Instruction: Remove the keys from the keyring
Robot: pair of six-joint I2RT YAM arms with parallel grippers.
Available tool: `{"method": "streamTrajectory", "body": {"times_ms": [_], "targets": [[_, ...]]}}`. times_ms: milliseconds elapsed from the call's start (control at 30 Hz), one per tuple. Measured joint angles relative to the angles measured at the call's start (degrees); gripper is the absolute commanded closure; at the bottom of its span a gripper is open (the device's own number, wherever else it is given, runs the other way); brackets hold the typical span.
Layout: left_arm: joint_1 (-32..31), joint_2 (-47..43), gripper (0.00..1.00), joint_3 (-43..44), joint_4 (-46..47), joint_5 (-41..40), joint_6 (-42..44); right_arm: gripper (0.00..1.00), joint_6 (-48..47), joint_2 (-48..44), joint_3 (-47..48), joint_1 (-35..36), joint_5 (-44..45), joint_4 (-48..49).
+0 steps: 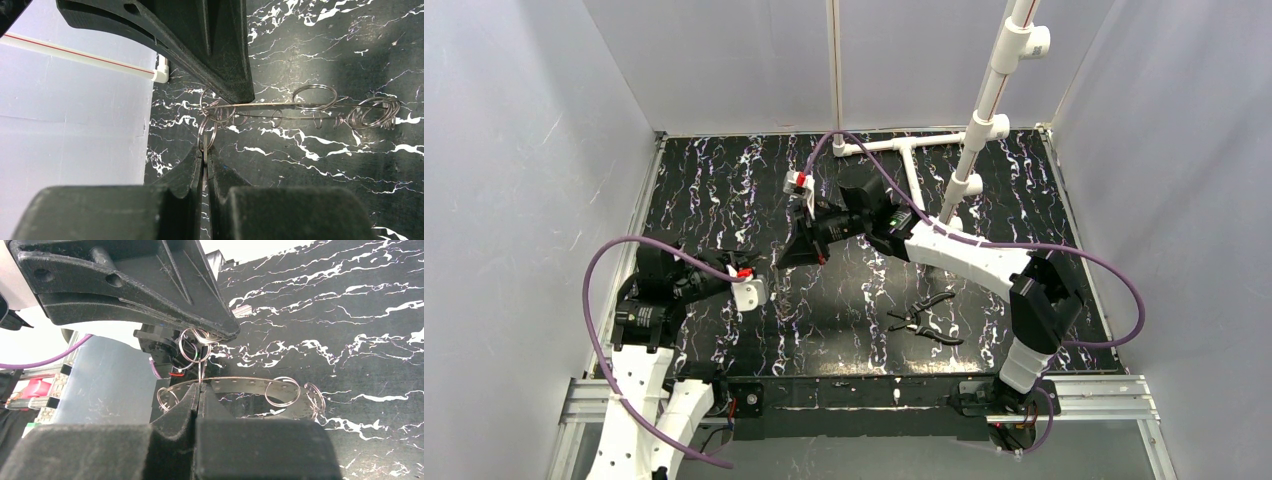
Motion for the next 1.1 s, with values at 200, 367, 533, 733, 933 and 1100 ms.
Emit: {"method": "streamTrajectory", "body": {"times_ms": [200, 367, 533, 733, 933, 1100], "targets": [[0.0, -2.01, 1.0, -0.5, -0.09, 0.2, 1.81, 0.99, 2.82, -0.02, -0.37, -0.13, -0.9, 2.32], [-0.02, -4.42, 1.0, -2.1, -0.96, 0.98, 4.31, 0.99, 6.8, -0.02, -1.95, -0.61, -1.86, 5.88], [0.0, -5.03, 1.0, -2.71, -1.53, 1.53, 5.64, 0.99, 9.14, -0.02, -3.13, -0.94, -2.23, 8.41], [-0.02, -2.62, 1.0, -1.42, -1.22, 1.62, 3.48, 0.97, 9.35, -0.02, -6.51, -1.16, -2.19, 11.63], [0.0, -1.33, 1.0, -1.09, -1.07, 1.73, 3.21, 0.65, 6.43, -0.04, -7.17, -1.03, -2.23, 11.93], [0.0, -2.49, 1.0, -1.14, -0.96, 2.32, 4.74, 0.42, 1.68, -0.33, -7.15, -1.07, -2.16, 8.76]]}}
